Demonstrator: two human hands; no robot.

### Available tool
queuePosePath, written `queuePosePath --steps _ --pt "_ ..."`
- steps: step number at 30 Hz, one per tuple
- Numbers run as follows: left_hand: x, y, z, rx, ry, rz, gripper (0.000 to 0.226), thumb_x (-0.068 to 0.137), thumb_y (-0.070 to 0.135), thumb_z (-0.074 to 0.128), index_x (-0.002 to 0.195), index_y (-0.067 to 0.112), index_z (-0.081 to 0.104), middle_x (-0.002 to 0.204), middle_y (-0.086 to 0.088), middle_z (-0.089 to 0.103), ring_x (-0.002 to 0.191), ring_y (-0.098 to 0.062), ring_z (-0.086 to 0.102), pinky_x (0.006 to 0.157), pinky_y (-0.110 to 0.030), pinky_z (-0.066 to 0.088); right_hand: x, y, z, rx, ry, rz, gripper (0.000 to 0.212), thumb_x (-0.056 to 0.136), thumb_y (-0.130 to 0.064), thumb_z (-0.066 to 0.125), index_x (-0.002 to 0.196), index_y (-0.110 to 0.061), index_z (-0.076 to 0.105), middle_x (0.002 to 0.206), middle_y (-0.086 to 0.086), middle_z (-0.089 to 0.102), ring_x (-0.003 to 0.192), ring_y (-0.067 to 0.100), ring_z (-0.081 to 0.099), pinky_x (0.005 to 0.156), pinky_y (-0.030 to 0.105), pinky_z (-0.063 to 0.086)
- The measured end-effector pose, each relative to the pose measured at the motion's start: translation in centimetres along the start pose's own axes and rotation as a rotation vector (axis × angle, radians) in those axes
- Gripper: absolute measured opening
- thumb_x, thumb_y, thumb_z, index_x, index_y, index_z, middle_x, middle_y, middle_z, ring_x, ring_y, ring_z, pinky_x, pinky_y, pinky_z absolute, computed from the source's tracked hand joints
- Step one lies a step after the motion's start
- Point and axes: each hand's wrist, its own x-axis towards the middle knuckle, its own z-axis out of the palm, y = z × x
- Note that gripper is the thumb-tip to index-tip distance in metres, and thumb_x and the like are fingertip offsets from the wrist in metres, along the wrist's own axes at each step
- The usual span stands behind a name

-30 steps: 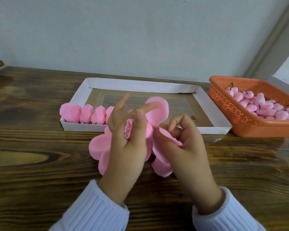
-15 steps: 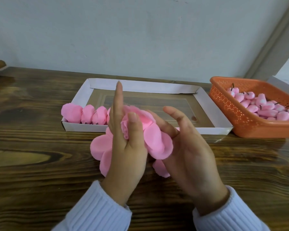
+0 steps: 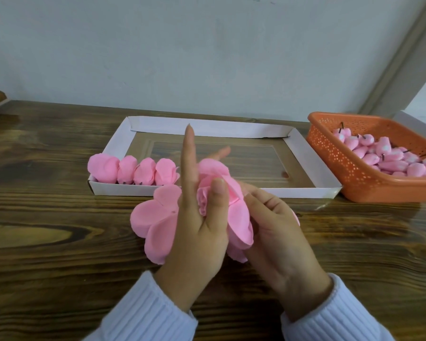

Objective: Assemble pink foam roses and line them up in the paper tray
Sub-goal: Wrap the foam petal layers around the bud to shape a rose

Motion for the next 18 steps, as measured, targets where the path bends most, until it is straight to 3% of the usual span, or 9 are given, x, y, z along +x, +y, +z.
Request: queuePosePath --steps 3,5,7,10,12,15,17,18 --pt "-0.3 -0.4 0.2 0.052 -0.034 0.112 0.069 0.099 0.043 0.039 0.152 0.015 0.004 0.129 0.048 0.043 0.12 0.02 0.044 0.1 -0.009 0.039 -0.1 0.0 0.1 0.015 -0.002 -0.002 0.025 0.074 -0.016 0.061 0.088 0.004 0.068 0.059 0.013 0.066 0.04 0.014 0.06 0.035 0.017 0.043" --pt "-0.5 -0.4 0.5 0.102 -0.04 0.196 0.071 0.098 0.028 0.04 0.146 -0.012 0.007 0.127 0.058 0.031 0.118 0.034 0.029 0.094 0.007 0.024 -0.1 0.0 0.1 0.017 -0.013 -0.006 0.024 0.072 -0.014 0.062 0.086 0.004 0.068 0.058 0.012 0.065 0.039 0.013 0.059 0.035 0.017 0.043" --pt "-0.4 0.1 0.6 0.105 -0.017 0.253 0.073 0.094 0.022 0.043 0.138 -0.025 0.009 0.122 0.061 0.031 0.113 0.037 0.028 0.089 0.011 0.02 -0.1 0.0 0.1 0.019 -0.023 -0.01 0.028 0.071 -0.013 0.063 0.092 0.006 0.066 0.06 0.012 0.067 0.041 0.013 0.06 0.036 0.017 0.044" --pt "-0.3 0.0 0.3 0.121 0.065 0.278 0.083 0.088 0.037 0.052 0.138 -0.021 0.02 0.12 0.057 0.038 0.112 0.034 0.035 0.093 0.004 0.029 -0.1 0.1 0.2 0.032 -0.053 -0.02 0.03 0.075 -0.008 0.06 0.101 0.007 0.065 0.069 0.01 0.071 0.05 0.01 0.065 0.041 0.015 0.047" --pt "-0.1 -0.1 -0.2 0.109 0.128 0.256 0.09 0.084 0.053 0.056 0.141 -0.01 0.026 0.123 0.052 0.041 0.12 0.024 0.04 0.105 -0.019 0.036 -0.1 0.1 0.1 0.03 -0.045 -0.01 0.032 0.075 -0.008 0.061 0.102 0.007 0.065 0.075 0.011 0.071 0.053 0.011 0.066 0.042 0.015 0.047" --pt "0.1 -0.1 -0.6 0.089 0.231 0.137 0.084 0.078 0.068 0.058 0.141 0.02 0.032 0.136 0.033 0.042 0.136 -0.011 0.042 0.111 -0.051 0.034 -0.2 -0.1 0.2 -0.002 -0.042 -0.022 0.032 0.076 -0.011 0.06 0.103 0.006 0.062 0.082 0.013 0.071 0.057 0.012 0.066 0.044 0.015 0.047" --pt "0.1 -0.2 -0.7 0.054 0.258 0.086 0.072 0.079 0.061 0.064 0.136 0.029 0.036 0.133 0.033 0.046 0.131 -0.009 0.048 0.111 -0.048 0.038 -0.1 -0.1 0.1 -0.077 -0.028 -0.081 0.03 0.08 -0.008 0.058 0.107 0.006 0.059 0.091 0.015 0.07 0.071 0.017 0.068 0.055 0.019 0.052" --pt "0.2 -0.3 -0.7 0.036 0.262 0.071 0.066 0.08 0.055 0.065 0.134 0.029 0.038 0.127 0.038 0.048 0.125 0.0 0.051 0.109 -0.036 0.041 -0.1 0.0 -0.1 -0.139 -0.012 -0.121 0.026 0.084 -0.005 0.058 0.108 0.004 0.059 0.095 0.015 0.069 0.081 0.02 0.067 0.064 0.023 0.054"
